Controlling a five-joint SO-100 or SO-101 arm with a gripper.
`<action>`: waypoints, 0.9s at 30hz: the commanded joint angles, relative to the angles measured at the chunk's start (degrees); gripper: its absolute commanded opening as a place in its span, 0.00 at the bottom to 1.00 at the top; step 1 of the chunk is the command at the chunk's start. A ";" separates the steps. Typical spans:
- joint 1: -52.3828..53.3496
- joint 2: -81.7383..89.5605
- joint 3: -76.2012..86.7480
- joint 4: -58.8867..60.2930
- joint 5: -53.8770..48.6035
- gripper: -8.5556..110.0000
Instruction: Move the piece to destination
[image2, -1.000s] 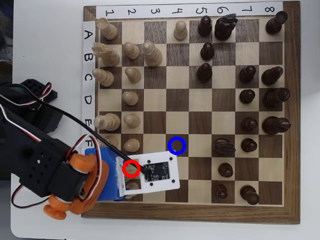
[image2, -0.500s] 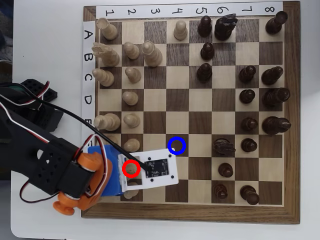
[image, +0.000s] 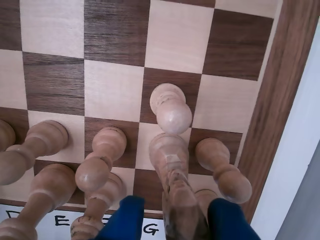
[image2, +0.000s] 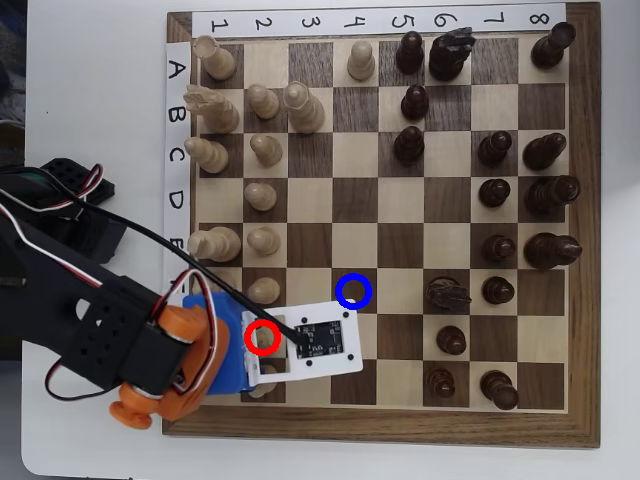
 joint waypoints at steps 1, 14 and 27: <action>1.32 0.26 0.00 -2.20 -0.62 0.21; 1.93 -0.35 0.26 -2.72 -0.79 0.19; 2.99 -0.44 -1.32 -3.25 6.50 0.07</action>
